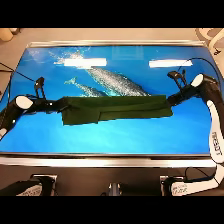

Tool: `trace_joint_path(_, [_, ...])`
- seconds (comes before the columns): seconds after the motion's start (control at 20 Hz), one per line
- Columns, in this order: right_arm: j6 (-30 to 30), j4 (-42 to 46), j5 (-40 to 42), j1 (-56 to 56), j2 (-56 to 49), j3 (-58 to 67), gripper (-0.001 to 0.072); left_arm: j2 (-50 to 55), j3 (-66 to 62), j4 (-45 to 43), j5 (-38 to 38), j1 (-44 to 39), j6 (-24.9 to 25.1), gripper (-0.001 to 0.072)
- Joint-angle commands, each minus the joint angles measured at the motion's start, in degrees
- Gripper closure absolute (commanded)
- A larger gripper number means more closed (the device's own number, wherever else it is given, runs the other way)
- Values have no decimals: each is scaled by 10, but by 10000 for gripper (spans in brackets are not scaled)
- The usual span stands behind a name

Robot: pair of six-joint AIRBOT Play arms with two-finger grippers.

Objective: Fold the shirts.

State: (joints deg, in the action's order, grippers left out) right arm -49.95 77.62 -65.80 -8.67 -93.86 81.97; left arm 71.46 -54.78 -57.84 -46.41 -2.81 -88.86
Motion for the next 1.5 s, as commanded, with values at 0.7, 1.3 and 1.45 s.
trace_joint_path(0.7, [16, -96, -6, -57, -63, 57, 104, 154, -150, 38, -66, 31, -12, 187])
trace_joint_path(1.3, [-31, -245, -88, -67, -161, 57, 396, 21, -151, 38, -54, -70, 3, 187])
trace_joint_path(1.45, [-12, -272, -76, -55, -157, 57, 698, 47, -151, 39, -50, -104, 1, 194])
